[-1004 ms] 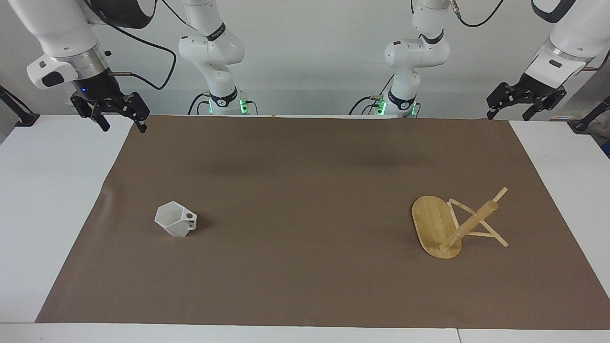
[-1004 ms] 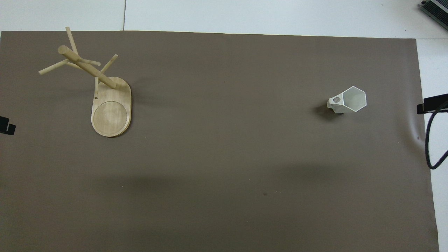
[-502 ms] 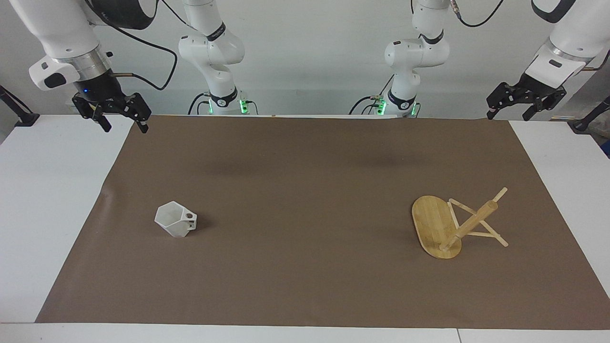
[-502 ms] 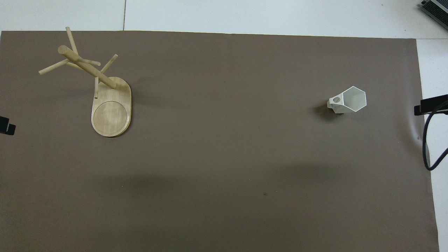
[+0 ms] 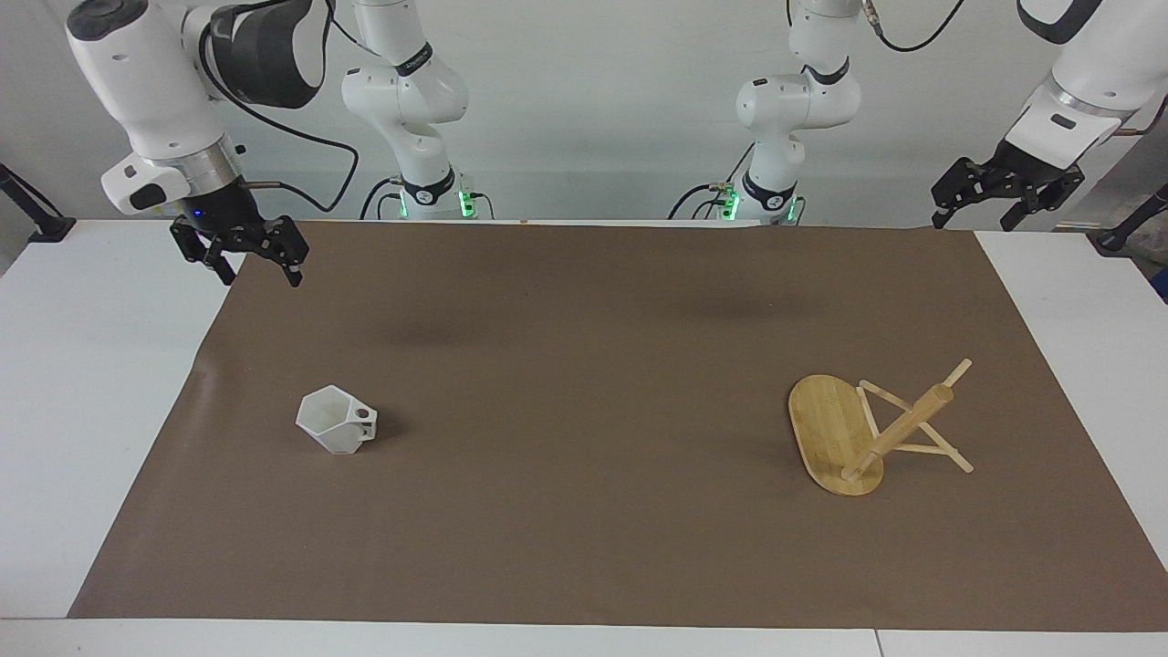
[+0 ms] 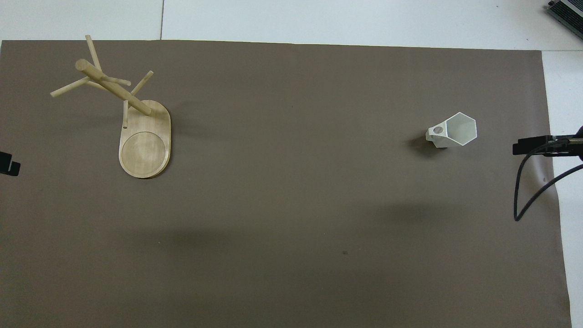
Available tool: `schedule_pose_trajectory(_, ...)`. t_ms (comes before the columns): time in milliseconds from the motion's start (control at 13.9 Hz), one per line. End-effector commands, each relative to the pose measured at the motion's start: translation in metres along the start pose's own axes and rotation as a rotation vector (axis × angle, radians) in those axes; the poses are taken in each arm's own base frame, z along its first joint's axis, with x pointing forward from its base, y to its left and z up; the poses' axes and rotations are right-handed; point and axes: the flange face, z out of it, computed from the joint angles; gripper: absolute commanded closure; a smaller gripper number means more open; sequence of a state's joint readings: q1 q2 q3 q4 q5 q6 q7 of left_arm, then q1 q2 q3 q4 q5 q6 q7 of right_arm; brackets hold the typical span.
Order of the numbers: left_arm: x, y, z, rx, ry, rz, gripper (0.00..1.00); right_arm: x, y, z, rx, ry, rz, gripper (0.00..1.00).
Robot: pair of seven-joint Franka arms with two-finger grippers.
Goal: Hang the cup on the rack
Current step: 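Reach the right gripper toward the white hexagonal cup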
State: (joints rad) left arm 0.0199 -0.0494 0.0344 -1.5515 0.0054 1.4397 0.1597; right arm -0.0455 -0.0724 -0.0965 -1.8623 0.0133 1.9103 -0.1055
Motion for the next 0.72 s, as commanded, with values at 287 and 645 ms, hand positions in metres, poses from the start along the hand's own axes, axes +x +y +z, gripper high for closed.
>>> schedule_pose_trajectory(287, -0.007, 0.000, 0.000, 0.010, -0.007, 0.001, 0.00, 0.022, 0.000, 0.115, -0.016, 0.026, -0.019, 0.00)
schedule_pose_trajectory(645, -0.007, 0.000, 0.000, 0.010, -0.007, 0.001, 0.00, 0.044, 0.002, 0.162, -0.042, 0.123, -0.102, 0.00)
